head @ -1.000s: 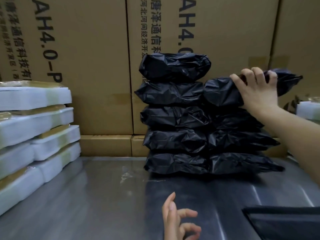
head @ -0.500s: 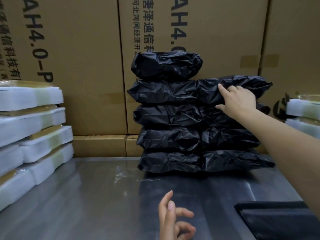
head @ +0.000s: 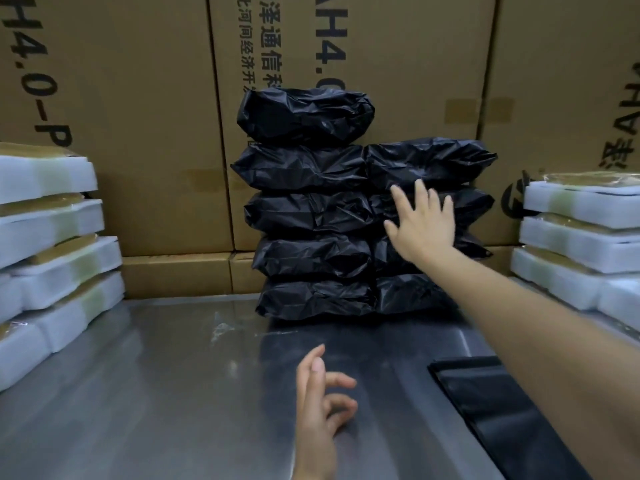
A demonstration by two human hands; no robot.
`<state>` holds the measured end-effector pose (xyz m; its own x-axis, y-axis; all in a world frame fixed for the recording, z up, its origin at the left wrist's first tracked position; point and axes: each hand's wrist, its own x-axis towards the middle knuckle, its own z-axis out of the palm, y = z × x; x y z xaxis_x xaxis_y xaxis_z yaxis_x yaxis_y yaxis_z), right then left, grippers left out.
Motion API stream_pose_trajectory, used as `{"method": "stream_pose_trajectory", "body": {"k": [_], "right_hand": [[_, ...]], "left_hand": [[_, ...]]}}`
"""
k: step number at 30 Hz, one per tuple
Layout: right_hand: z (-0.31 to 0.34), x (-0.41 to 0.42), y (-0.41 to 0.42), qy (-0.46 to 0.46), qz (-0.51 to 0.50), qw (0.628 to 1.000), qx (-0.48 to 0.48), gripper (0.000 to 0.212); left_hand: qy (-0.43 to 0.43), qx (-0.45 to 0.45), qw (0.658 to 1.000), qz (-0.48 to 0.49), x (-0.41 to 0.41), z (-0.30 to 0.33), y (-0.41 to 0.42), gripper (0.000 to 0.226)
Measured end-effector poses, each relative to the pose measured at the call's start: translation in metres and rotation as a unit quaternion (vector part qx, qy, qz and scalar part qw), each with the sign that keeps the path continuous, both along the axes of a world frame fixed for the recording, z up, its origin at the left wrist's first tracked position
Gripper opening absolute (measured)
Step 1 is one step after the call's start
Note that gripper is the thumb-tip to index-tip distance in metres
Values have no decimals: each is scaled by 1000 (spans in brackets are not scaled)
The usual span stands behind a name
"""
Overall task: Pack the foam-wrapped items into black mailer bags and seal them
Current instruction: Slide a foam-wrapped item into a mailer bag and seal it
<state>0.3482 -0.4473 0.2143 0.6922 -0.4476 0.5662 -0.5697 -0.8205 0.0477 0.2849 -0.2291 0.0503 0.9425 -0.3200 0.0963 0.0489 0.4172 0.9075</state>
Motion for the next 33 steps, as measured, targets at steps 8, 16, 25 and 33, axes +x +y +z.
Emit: {"method": "stream_pose_trajectory", "body": {"k": [8, 16, 25, 33], "right_hand": [[-137, -76, 114, 53, 105, 991, 61, 68], [-177, -166, 180, 9, 4, 984, 176, 54], [-174, -241, 181, -20, -129, 966, 224, 54], [-180, -281, 176, 43, -177, 932, 313, 77]], "left_hand": [[-63, 79, 981, 168, -14, -5, 2, 18], [-110, 164, 962, 188, -79, -10, 32, 25], [-128, 190, 972, 45, -153, -8, 90, 26], [-168, 216, 961, -38, -183, -23, 124, 34]]}}
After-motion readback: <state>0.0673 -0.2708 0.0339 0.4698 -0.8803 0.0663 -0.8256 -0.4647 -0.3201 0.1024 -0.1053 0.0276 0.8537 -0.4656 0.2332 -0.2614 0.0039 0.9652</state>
